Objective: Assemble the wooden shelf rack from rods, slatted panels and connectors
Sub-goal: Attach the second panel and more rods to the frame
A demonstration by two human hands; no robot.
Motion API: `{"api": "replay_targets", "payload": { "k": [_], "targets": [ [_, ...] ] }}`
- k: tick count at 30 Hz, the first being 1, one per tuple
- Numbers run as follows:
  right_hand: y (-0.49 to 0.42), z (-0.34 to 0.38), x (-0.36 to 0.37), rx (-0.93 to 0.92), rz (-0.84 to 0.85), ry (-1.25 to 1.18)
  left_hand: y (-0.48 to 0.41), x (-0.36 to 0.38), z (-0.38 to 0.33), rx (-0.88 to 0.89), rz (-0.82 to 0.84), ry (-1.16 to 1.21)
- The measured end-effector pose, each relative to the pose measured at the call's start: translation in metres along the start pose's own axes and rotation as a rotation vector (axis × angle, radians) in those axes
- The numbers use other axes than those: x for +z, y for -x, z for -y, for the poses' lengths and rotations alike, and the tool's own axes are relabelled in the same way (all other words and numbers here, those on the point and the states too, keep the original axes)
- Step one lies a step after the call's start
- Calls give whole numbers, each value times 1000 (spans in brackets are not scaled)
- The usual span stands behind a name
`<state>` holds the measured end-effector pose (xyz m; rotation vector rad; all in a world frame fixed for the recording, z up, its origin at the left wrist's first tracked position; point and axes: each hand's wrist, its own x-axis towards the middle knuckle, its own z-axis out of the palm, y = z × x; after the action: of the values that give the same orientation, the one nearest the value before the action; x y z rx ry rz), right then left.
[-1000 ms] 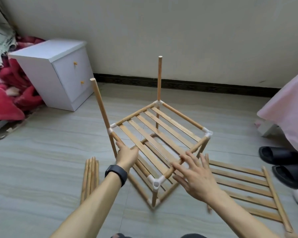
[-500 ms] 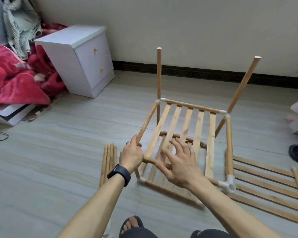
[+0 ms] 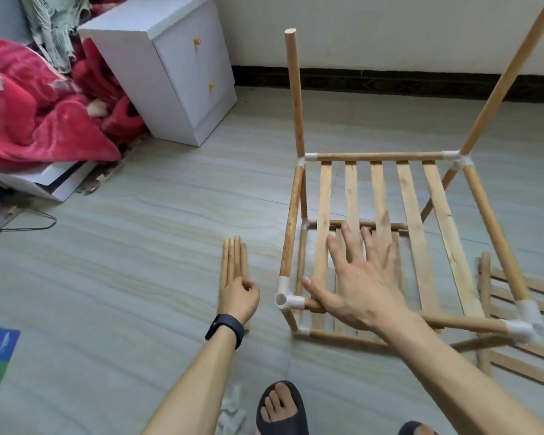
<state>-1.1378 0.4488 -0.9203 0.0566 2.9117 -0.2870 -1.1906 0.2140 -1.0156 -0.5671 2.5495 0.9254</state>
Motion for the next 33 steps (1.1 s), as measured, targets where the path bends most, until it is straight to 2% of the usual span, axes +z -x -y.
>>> {"api": "replay_targets", "payload": {
  "k": [3,9,16,19,21,24,27,30,33],
  "targets": [
    [-1,-1,4,2,4,0,-26,18,32,-68,64,-272],
    [-1,0,4,-2,1,5,-44,50,49,-88,-39,-407],
    [1,-1,6,-4,-25,-23,-42,47,37,-151,1,-311],
    [0,-5,7,-12,-5,-17,-39,19,20,-226,10,-131],
    [0,-7,7,-16,5,-14,-37,-15,4,-212,-19,28],
    [0,-11,7,-11,16,-7,-23,-72,-24,-111,-175,154],
    [6,-12,4,-19,8,2,11,-124,-50,119,-366,227],
    [12,-14,-1,-22,1,-11,56,-159,-75,385,-423,390],
    [20,-16,-10,-10,-24,-20,101,-178,-101,551,-410,480]
  ]
}}
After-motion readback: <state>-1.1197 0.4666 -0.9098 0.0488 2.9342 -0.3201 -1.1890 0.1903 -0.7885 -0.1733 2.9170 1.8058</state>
